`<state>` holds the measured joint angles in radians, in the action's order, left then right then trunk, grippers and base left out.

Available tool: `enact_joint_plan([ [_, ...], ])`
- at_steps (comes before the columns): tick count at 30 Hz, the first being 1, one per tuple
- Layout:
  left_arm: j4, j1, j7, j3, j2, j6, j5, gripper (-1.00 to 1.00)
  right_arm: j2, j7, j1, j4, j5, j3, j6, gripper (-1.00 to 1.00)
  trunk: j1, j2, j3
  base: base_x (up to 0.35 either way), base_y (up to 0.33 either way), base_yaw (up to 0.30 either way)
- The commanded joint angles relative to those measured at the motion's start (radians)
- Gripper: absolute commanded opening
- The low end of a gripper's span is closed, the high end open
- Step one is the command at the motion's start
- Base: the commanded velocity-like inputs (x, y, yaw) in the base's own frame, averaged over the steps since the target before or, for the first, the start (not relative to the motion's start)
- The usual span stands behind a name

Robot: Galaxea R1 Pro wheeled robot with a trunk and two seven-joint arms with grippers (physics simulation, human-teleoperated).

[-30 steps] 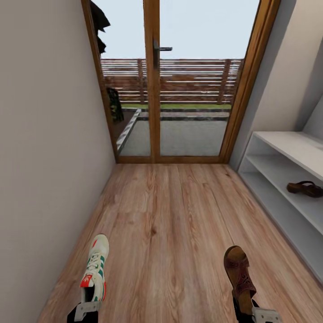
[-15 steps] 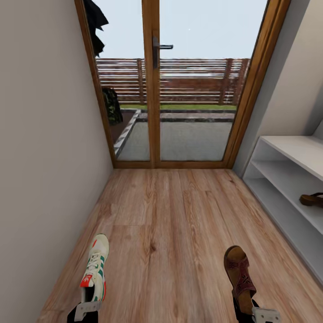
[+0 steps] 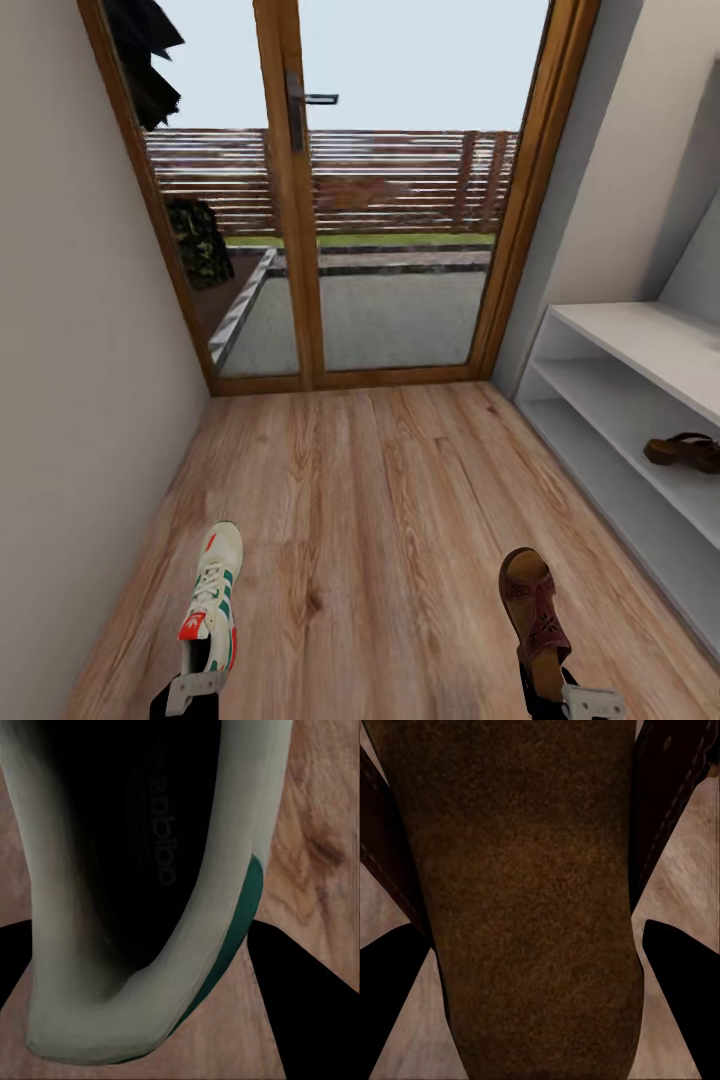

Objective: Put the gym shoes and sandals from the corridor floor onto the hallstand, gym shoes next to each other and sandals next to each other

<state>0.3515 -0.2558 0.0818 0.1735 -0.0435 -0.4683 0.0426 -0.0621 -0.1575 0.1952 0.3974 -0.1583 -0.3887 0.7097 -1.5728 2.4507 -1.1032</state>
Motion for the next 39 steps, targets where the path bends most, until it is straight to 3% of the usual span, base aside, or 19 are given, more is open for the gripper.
enact_joint_plan([
  [1,0.0,0.0,0.01,0.009,0.001,-0.003,0.004,-1.0,0.001,-0.005,0.001,-0.001,-0.009,-0.009,0.004,-1.0,0.0,0.0,-0.001,0.339,0.057,-0.283],
  [15,-0.001,0.0,0.01,0.009,0.001,-0.003,0.005,-1.0,0.001,-0.005,0.001,-0.001,-0.009,-0.009,0.004,-1.0,0.0,0.0,-0.001,0.275,0.153,-0.284],
  [39,-0.002,0.0,0.01,0.009,0.001,-0.003,0.005,-1.0,0.001,-0.005,0.001,-0.002,-0.009,-0.009,0.004,-1.0,0.0,0.0,-0.001,0.016,0.011,-0.284],
])
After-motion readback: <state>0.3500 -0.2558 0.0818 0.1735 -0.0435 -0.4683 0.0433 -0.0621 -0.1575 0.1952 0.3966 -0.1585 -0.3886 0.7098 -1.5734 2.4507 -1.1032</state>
